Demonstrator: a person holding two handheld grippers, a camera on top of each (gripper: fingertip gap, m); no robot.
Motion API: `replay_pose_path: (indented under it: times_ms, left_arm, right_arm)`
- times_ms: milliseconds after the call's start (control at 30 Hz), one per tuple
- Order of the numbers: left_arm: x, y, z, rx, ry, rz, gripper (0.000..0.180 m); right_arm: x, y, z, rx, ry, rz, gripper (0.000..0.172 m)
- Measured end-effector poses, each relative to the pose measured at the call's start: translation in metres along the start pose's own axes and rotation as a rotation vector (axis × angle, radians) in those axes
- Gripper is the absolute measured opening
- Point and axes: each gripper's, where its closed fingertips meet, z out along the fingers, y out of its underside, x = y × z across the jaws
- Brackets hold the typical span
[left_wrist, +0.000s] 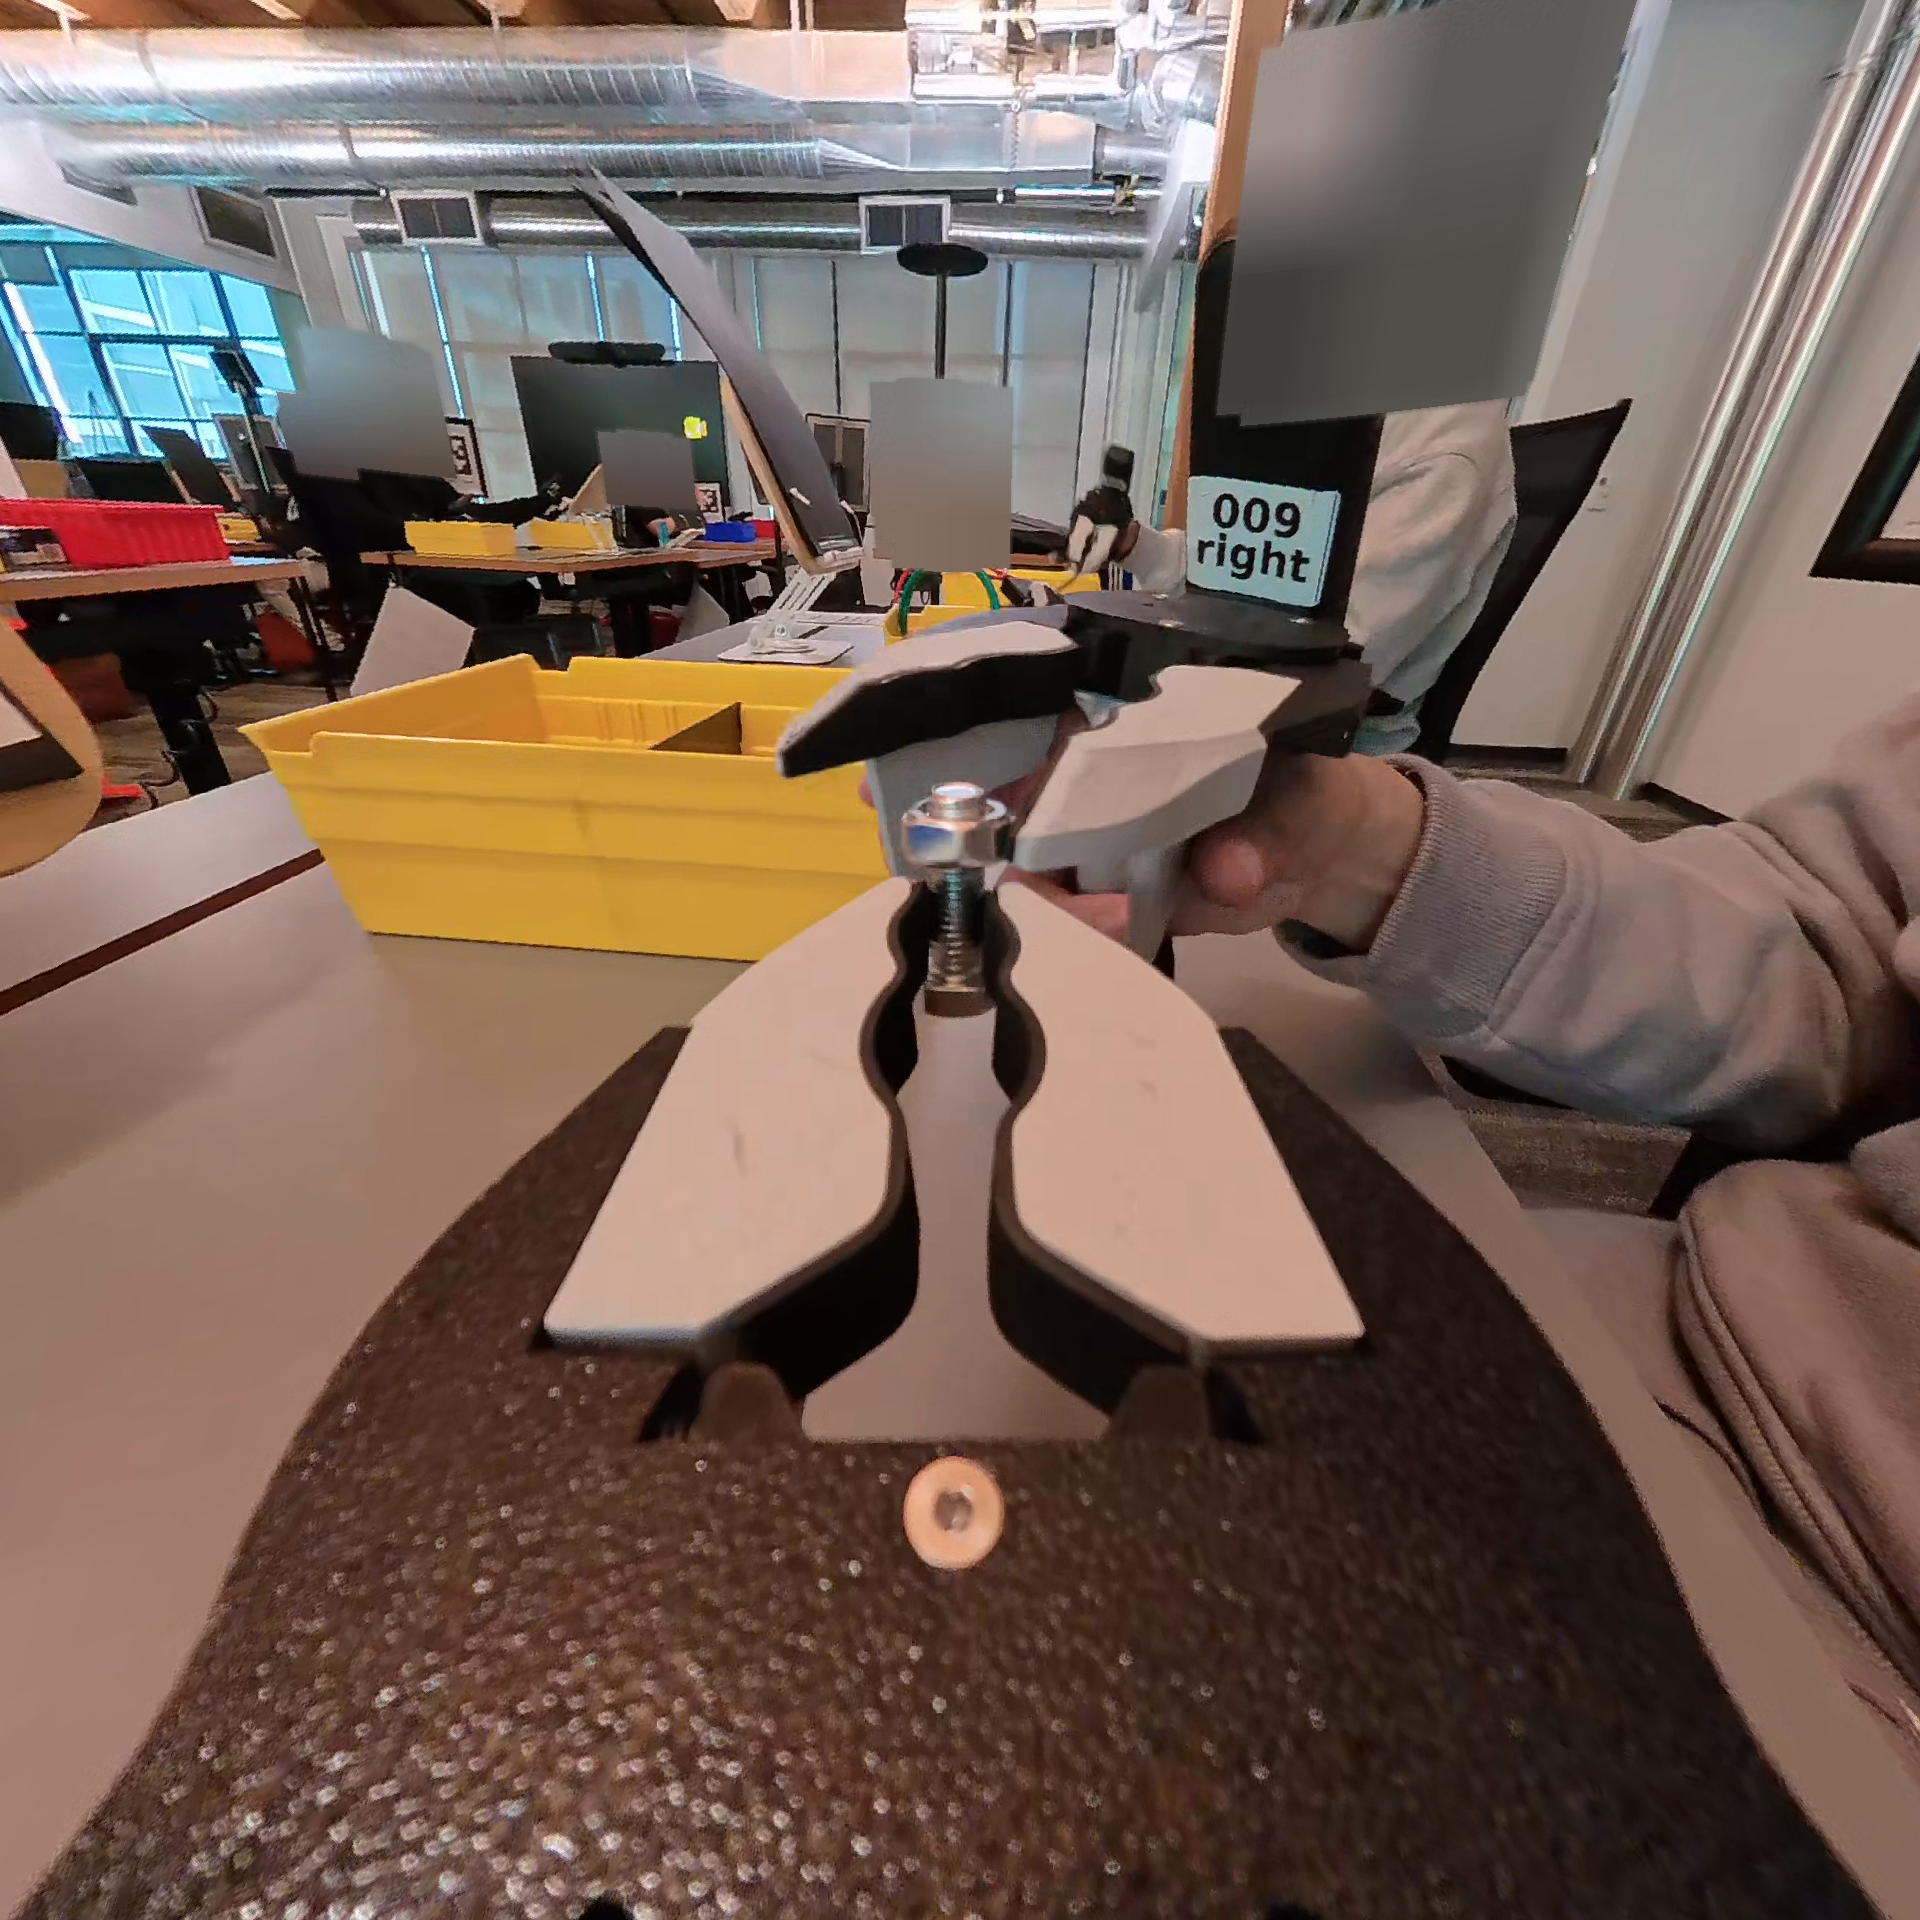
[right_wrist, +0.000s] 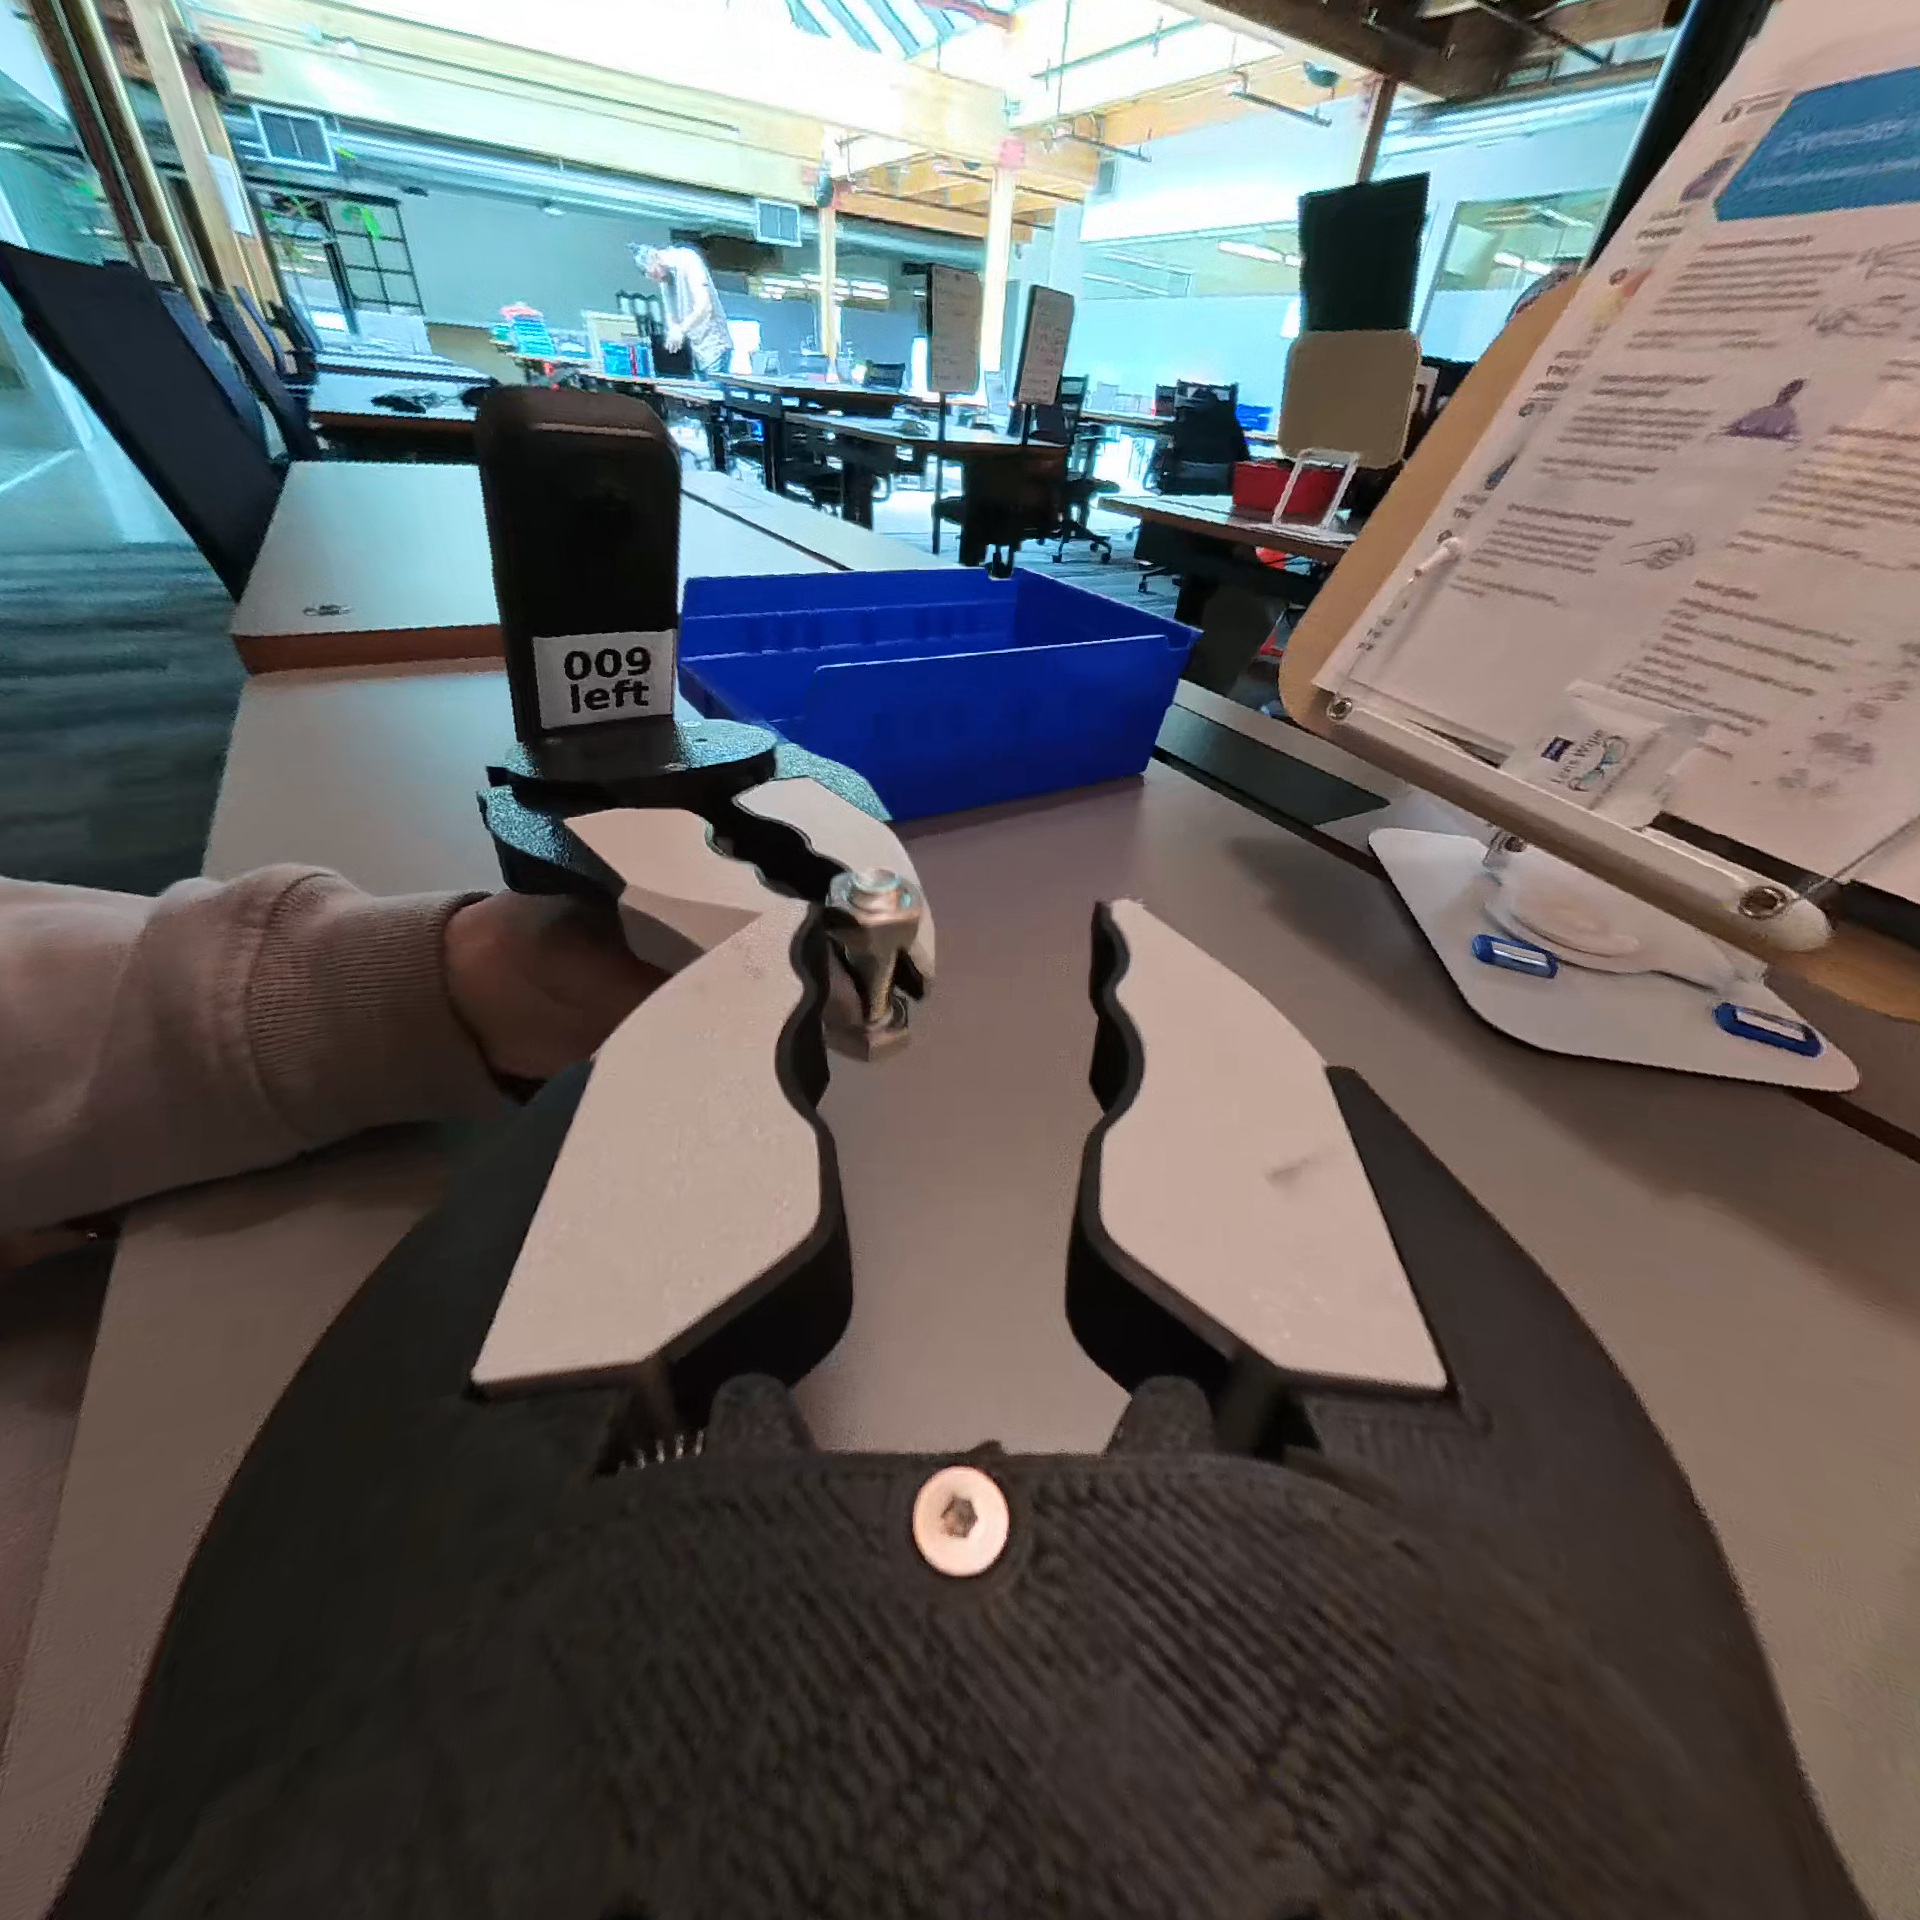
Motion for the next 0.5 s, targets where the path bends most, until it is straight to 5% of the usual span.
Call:
replay_pose_path:
  times_ms: [133, 300, 500]
  left_arm:
    - [-0.002, -0.006, -0.005, 0.034, -0.006, 0.009, 0.009]
    - [0.003, 0.0, 0.003, 0.005, 0.012, 0.01, 0.009]
    - [0.005, -0.003, 0.003, 0.022, 0.015, 0.014, 0.009]
  right_arm:
    - [0.045, 0.0, -0.024, 0.029, 0.164, 0.091, 0.042]
    - [0.0, -0.022, -0.015, 0.149, -0.078, 0.123, 0.046]
    - [-0.007, -0.003, 0.005, 0.054, -0.036, 0.043, 0.045]
